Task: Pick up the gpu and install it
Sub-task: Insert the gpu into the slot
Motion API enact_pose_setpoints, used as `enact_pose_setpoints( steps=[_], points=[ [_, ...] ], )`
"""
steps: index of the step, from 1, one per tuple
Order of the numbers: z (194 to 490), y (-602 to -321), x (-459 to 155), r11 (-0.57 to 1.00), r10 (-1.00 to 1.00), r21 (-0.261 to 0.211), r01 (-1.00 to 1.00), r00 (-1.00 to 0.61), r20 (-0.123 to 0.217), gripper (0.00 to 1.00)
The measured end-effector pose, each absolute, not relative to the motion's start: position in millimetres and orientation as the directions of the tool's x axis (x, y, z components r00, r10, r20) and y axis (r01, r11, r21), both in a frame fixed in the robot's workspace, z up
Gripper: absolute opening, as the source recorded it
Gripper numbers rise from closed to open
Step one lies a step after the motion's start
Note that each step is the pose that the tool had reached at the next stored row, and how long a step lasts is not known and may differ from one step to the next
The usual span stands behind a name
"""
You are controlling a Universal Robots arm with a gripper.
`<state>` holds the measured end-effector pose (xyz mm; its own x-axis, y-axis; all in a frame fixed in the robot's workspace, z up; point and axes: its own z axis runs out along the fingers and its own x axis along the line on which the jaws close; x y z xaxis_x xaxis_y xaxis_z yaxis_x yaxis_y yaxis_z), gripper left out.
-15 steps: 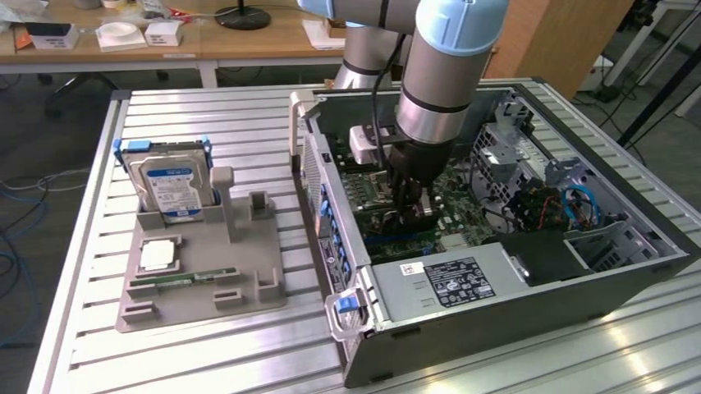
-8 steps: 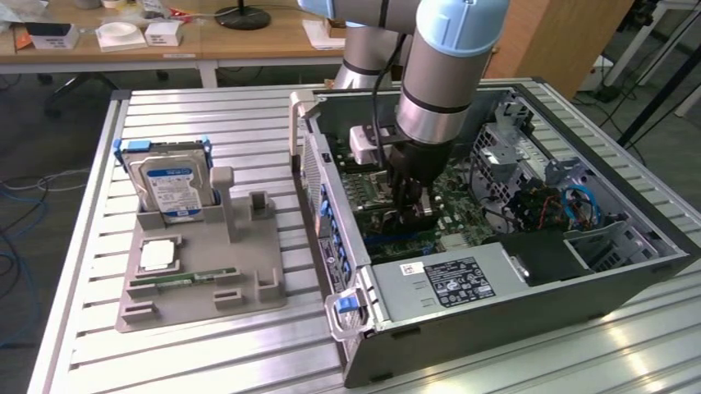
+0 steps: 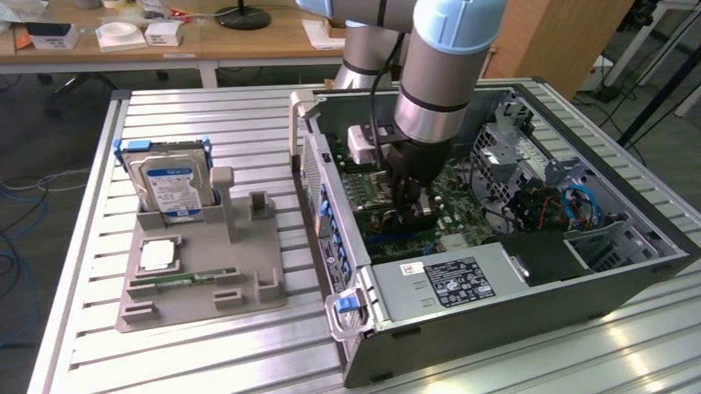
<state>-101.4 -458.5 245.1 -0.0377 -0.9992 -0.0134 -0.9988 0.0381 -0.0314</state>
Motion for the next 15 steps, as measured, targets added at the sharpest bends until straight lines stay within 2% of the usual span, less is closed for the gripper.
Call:
enact_pose_setpoints(
  steps=[15],
  points=[
    [238.1, -457.9, -101.2, 0.036, -0.999, -0.034, -0.999, -0.036, -0.013, 0.26]
  ],
)
